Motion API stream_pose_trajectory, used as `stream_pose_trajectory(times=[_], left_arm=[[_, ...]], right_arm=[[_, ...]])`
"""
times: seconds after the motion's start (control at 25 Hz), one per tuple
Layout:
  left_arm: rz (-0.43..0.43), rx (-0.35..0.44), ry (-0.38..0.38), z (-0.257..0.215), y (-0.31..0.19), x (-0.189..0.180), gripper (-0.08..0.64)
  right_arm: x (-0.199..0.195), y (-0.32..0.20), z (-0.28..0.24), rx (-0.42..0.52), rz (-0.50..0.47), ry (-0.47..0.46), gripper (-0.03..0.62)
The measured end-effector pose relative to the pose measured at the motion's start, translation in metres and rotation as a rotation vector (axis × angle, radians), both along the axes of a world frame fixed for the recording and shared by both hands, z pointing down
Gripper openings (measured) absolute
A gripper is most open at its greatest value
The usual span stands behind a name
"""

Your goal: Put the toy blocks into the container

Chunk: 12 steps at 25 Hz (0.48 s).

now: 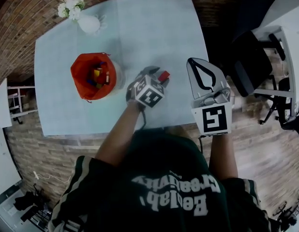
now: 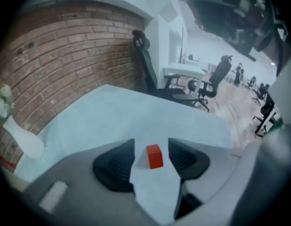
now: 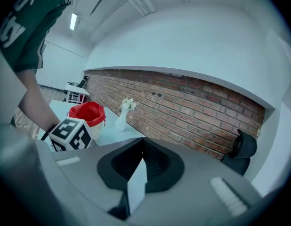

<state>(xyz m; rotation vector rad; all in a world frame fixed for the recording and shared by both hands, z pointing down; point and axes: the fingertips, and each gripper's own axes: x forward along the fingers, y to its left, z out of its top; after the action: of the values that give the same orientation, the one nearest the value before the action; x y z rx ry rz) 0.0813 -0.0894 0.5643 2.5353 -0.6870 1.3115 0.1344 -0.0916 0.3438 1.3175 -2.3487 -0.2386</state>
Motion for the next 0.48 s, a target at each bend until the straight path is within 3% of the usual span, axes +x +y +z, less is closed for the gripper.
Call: stream_pose_trajectory(times=[0.32,0.36,0.4,0.48], left_arm=[[-0.018,-0.128,-0.115,0.072,0.006,0.003,0.241],[-0.028,-0.138,-0.124,0.077,0.005,0.003,0.227],[-0.037,-0.147,-0.128,0.081,0.005,0.002,0.163],[-0.045,-0.156,-0.122,0.083,0.006,0.001,0.149]], right_arm=[[0.011,0.002,0.010,-0.025,0.007,0.005,0.006],[0.011,0.001,0.011,-0.025,0.007,0.005,0.006],[0.012,0.001,0.011,-0.025,0.006,0.005,0.006],[0.011,0.000,0.012,-0.027,0.005,0.004,0.006]])
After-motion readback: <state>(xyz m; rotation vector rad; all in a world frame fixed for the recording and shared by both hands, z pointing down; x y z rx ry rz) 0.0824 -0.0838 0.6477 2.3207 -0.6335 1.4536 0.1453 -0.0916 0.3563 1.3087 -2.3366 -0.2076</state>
